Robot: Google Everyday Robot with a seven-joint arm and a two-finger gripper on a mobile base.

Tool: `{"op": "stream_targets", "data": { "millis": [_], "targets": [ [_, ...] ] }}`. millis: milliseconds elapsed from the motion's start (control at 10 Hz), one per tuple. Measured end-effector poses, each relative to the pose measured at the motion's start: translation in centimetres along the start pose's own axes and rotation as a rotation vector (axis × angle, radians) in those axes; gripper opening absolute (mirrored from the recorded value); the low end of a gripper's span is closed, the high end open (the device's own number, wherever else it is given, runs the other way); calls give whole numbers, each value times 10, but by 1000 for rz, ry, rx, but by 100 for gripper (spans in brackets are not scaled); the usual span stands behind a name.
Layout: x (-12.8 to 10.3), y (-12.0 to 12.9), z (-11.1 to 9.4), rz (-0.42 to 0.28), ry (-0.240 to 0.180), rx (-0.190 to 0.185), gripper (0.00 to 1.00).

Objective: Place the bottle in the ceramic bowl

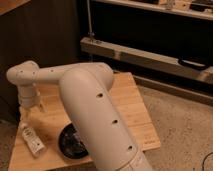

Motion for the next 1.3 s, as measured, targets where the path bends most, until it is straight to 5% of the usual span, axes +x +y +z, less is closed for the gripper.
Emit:
{"op": "stream_targets", "data": {
  "millis": [300, 800, 1300],
  "targets": [
    [3, 11, 19, -32, 21, -52, 65],
    [25, 5, 32, -24, -22, -232, 65],
    [27, 27, 35, -90, -19, -226, 65]
  ]
}}
